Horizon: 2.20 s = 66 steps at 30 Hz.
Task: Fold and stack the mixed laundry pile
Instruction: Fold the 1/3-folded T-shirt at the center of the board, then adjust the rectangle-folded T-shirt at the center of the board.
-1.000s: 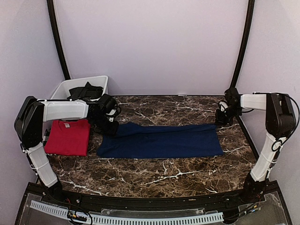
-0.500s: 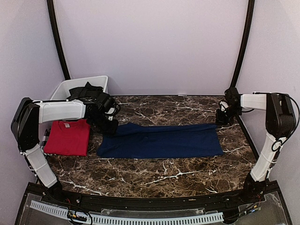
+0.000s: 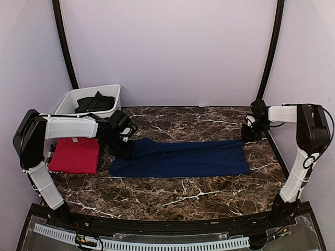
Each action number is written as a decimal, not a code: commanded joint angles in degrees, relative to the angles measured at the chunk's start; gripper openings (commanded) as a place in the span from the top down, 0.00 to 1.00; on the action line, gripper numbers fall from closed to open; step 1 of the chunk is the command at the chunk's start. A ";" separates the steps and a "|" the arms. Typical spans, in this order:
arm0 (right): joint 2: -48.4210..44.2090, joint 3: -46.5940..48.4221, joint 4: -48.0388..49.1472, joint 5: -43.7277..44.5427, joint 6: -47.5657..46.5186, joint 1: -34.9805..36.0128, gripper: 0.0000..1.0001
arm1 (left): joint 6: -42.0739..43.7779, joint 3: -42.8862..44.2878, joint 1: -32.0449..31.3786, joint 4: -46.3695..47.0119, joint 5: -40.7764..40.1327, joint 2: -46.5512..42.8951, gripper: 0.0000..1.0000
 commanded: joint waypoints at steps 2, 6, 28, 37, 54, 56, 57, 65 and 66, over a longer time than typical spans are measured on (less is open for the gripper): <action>1.07 0.00 0.22 1.66 0.41 -0.17 1.00 | 0.81 -0.67 -0.29 -0.65 0.59 0.16 1.00; 0.73 0.56 0.17 1.33 0.34 -0.09 1.00 | 0.35 0.04 -0.34 -1.33 -0.25 -0.10 1.00; -4.47 7.68 -1.53 -5.43 -2.87 1.95 0.52 | 6.07 9.94 -0.57 -0.74 9.85 -3.66 0.59; 6.11 18.20 -4.32 -10.94 -5.82 11.99 0.55 | 6.16 27.39 -1.86 -2.21 4.99 12.41 0.58; 32.44 54.14 -4.15 -23.68 0.55 34.11 0.57 | -7.47 1.67 12.44 7.47 6.38 -1.20 0.58; 35.49 58.03 -4.42 -24.15 1.49 34.89 0.57 | -7.52 1.94 12.89 7.78 7.31 -0.56 0.58; 37.01 59.61 -4.41 -24.58 1.99 35.28 0.58 | -7.71 1.99 13.05 7.90 7.94 -0.31 0.58; 47.63 70.31 -4.82 -26.46 5.16 37.32 0.58 | -8.31 1.60 13.55 7.88 8.47 0.73 0.58; 48.58 71.24 -5.03 -26.37 5.30 37.43 0.58 | -8.32 1.43 13.55 8.02 8.45 0.77 0.58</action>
